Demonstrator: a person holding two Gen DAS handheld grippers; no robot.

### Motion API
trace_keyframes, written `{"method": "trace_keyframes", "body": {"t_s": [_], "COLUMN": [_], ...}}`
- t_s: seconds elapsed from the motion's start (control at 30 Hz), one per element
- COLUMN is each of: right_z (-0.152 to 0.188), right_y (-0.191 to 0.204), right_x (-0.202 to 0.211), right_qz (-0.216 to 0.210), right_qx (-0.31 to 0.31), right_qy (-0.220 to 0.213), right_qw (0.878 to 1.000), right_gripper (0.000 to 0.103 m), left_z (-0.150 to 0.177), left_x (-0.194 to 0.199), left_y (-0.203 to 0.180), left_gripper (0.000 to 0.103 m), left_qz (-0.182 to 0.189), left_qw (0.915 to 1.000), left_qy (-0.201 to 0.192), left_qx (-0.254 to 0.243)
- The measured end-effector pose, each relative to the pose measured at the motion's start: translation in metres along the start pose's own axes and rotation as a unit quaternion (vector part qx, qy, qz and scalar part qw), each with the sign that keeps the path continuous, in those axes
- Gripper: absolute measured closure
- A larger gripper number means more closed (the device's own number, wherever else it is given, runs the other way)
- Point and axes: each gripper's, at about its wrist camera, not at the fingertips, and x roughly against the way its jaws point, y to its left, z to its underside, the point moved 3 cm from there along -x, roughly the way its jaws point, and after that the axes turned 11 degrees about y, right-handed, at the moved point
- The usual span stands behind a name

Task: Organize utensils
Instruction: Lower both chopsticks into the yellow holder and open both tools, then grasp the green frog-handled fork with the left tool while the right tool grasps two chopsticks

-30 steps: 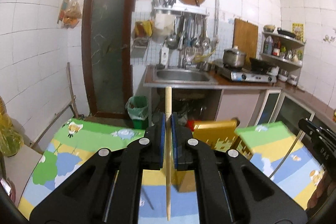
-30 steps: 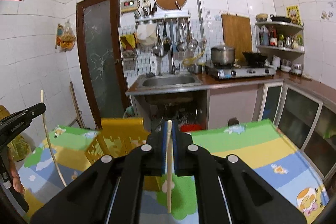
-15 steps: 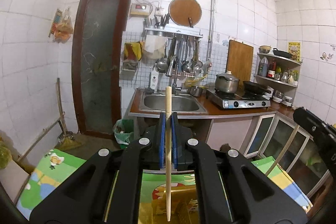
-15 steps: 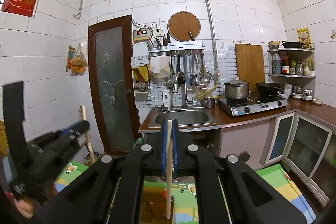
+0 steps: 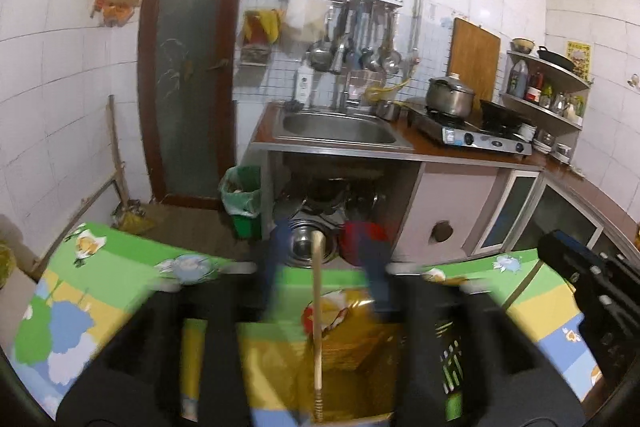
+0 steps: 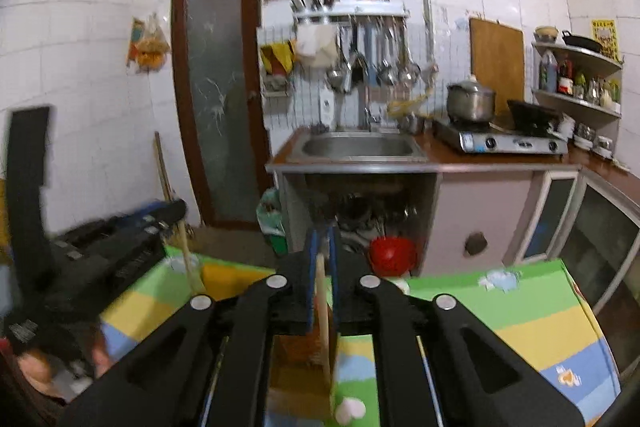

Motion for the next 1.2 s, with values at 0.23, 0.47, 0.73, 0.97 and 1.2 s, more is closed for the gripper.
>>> {"method": "trace_keyframes", "body": {"t_s": [0.23,0.47,0.73,0.97,1.2], "right_z": [0.040,0.120,0.214,0.247,0.251], "right_y": [-0.022,-0.030,-0.022,-0.023,-0.020], "right_x": [0.032,0.051,0.043,0.033,0.033], "right_qz": [0.038,0.059,0.089,0.080,0.077], "right_qx": [-0.033,-0.058,-0.058,-0.084,-0.085], "right_qy": [0.030,0.090,0.159,0.188,0.192], "right_qw": [0.998,0.992,0.982,0.975,0.975], "right_gripper": [0.030,0.026,0.026,0.026,0.026], "left_z": [0.029,0.109,0.196,0.234,0.243], "left_x": [0.055,0.086,0.069,0.046,0.042], "left_y": [0.027,0.054,0.065,0.064,0.057], "left_gripper": [0.008,0.005,0.005,0.005,0.005], "left_qz": [-0.027,-0.042,-0.049,-0.043,-0.071], "left_qw": [0.9994,0.9973,0.9891,0.9823,0.9794], "left_qy": [0.018,0.060,0.139,0.182,0.189], "left_qx": [-0.009,-0.008,0.007,0.019,-0.006]}}
